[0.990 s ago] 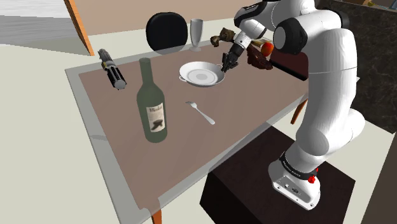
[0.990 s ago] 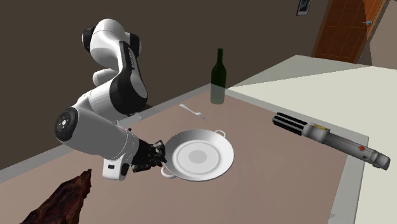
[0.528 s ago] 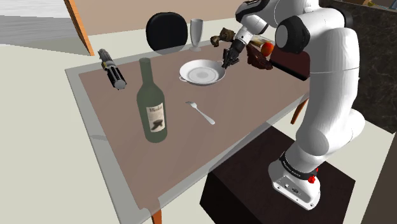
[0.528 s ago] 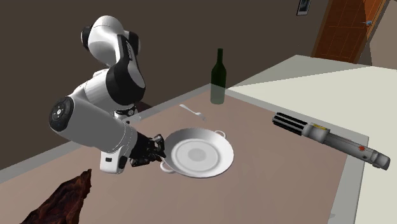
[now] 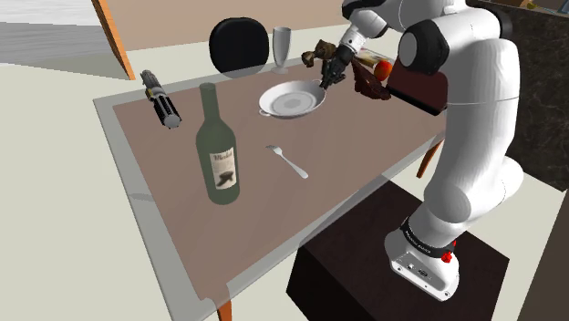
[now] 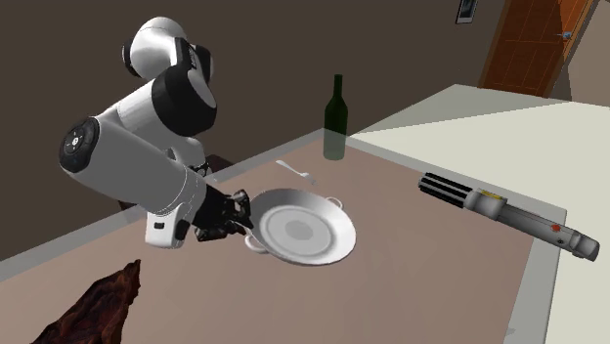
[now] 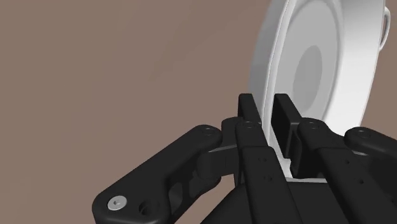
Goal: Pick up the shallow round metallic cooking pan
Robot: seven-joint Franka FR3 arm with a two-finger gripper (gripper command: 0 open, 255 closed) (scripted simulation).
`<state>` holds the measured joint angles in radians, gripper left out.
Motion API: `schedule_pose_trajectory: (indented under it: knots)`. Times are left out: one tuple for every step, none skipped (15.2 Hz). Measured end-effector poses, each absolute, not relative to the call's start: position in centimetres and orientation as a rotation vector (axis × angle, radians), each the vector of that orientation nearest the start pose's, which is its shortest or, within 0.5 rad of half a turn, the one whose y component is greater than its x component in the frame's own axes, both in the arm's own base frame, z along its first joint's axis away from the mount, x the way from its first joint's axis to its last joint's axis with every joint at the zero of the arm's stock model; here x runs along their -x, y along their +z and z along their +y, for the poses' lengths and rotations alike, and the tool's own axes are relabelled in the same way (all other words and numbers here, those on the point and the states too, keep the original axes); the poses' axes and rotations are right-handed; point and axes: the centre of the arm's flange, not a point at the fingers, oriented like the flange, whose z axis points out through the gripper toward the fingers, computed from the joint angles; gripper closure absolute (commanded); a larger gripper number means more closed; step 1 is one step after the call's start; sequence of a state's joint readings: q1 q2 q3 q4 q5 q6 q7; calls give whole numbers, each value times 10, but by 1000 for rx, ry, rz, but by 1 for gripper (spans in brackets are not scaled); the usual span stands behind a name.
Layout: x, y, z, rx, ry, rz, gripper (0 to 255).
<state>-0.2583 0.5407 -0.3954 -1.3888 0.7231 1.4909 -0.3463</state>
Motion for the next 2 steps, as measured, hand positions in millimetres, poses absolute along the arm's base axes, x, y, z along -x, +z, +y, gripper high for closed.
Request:
schedule_pose_trajectory:
  knots:
    - [-598, 408, -300, 2456, 117, 479, 255]
    - [-599, 411, -300, 2456, 117, 479, 255]
